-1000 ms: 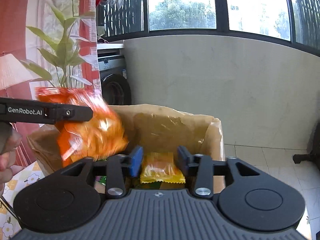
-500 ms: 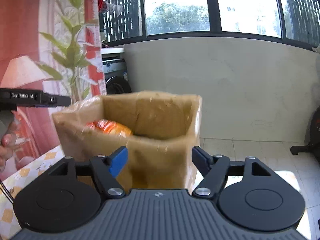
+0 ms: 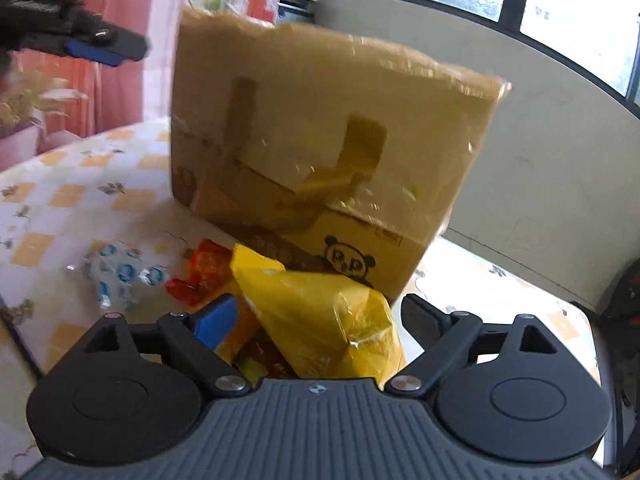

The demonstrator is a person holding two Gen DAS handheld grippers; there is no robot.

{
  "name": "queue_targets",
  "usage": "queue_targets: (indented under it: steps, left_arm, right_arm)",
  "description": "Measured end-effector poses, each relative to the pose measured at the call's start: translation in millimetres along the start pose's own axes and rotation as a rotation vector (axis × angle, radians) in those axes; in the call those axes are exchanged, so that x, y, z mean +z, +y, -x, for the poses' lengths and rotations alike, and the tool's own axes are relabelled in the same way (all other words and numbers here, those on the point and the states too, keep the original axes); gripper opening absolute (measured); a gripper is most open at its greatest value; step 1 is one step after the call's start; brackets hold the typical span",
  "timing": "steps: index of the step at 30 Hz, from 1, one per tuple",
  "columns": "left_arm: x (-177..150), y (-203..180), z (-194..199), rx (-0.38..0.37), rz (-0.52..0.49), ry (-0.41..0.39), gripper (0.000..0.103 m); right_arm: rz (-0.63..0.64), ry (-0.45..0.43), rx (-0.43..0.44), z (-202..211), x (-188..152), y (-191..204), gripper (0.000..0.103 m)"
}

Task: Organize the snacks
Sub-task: 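Grasp the white-blue candy with the left tool while the right grasps the large yellow bag, then lift both held packets over the box and open both tools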

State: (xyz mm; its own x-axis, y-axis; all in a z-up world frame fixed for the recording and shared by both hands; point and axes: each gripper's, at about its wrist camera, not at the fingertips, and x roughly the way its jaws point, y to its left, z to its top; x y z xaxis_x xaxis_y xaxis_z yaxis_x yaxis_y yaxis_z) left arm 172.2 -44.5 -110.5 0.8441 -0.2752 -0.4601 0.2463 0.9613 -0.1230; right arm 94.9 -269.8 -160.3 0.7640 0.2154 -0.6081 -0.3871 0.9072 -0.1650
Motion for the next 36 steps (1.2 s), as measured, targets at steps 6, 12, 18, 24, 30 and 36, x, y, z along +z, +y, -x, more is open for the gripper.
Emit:
queue_targets:
  steps: [6, 12, 18, 24, 30, 36]
  left_arm:
    - [-30.6, 8.3, -10.8, -0.037, 0.047, 0.076, 0.074]
    - [-64.9, 5.8, -23.5, -0.058, 0.054, 0.172, 0.074]
    - [-92.6, -4.9, -37.8, -0.040, 0.068, 0.249, 0.078]
    - [-109.4, -16.0, -54.9, -0.019, 0.065, 0.290, 0.078]
    - [-116.3, -11.4, -54.5, -0.048, 0.080, 0.272, 0.053]
    - [-101.1, -4.1, -35.5, -0.045, 0.078, 0.222, 0.050]
  right_arm:
    - [-0.120, -0.022, -0.005, -5.2, -12.5, -11.6, 0.085]
    - [-0.183, -0.082, -0.024, 13.4, -17.4, -5.9, 0.069]
    - [-0.255, -0.135, -0.052, 31.3, -19.7, 2.0, 0.067]
    - [-0.286, -0.158, -0.046, 38.3, -19.8, 10.1, 0.067]
    - [-0.300, -0.159, -0.037, 38.7, -19.2, 9.3, 0.067]
    - [-0.314, -0.185, -0.041, 49.2, -16.8, 5.5, 0.067]
